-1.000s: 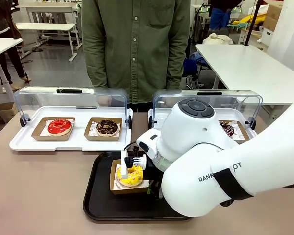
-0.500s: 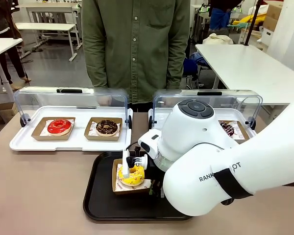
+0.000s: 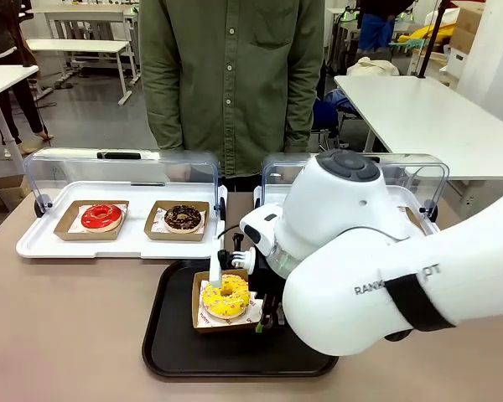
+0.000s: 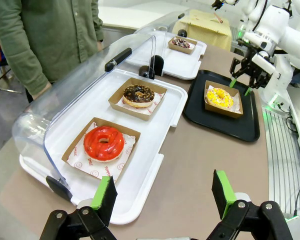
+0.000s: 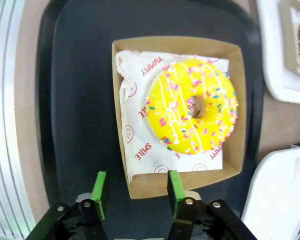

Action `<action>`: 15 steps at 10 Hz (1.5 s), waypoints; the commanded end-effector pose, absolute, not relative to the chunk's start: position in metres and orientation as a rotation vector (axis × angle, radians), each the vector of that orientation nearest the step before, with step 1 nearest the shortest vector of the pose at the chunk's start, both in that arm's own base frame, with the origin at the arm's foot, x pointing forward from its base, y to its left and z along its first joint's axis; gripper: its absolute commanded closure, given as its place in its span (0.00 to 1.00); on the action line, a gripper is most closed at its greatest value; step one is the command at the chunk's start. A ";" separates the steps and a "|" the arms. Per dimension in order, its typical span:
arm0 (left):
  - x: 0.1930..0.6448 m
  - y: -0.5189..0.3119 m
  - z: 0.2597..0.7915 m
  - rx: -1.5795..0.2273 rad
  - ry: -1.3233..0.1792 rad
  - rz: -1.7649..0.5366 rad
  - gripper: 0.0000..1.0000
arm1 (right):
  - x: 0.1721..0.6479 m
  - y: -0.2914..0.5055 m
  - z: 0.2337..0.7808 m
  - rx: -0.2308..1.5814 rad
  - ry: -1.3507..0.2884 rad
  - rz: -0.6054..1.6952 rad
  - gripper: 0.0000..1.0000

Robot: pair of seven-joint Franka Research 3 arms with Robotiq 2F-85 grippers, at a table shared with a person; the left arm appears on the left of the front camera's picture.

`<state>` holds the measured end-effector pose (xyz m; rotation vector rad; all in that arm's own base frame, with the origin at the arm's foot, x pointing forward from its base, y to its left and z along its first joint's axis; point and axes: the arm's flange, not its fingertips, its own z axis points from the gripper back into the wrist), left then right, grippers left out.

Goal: Move the third donut from the left to the tray.
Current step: Pick up the Paper togo box containing the Donut indicated by the person and place it on the Handle tray.

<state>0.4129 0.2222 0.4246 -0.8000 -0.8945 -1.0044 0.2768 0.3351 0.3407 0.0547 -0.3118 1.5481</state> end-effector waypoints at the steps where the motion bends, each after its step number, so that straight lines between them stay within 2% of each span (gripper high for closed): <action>1: 0.412 0.221 0.426 -0.803 -0.896 -1.008 0.00 | 0.180 0.228 0.339 0.054 -0.333 1.522 0.00; 4: 0.412 0.221 0.426 -0.803 -0.896 -1.008 0.00 | 0.177 0.225 0.360 0.057 -0.335 1.520 0.00; 5: 0.412 0.221 0.426 -0.803 -0.896 -1.008 0.00 | 0.185 0.221 0.363 0.143 -0.274 1.573 0.00; 6: 0.412 0.221 0.426 -0.803 -0.896 -1.008 0.00 | 0.259 0.323 0.402 0.040 -0.329 1.543 0.00; 15: 0.412 0.221 0.426 -0.803 -0.896 -1.008 0.00 | 0.259 0.323 0.402 0.040 -0.329 1.543 0.00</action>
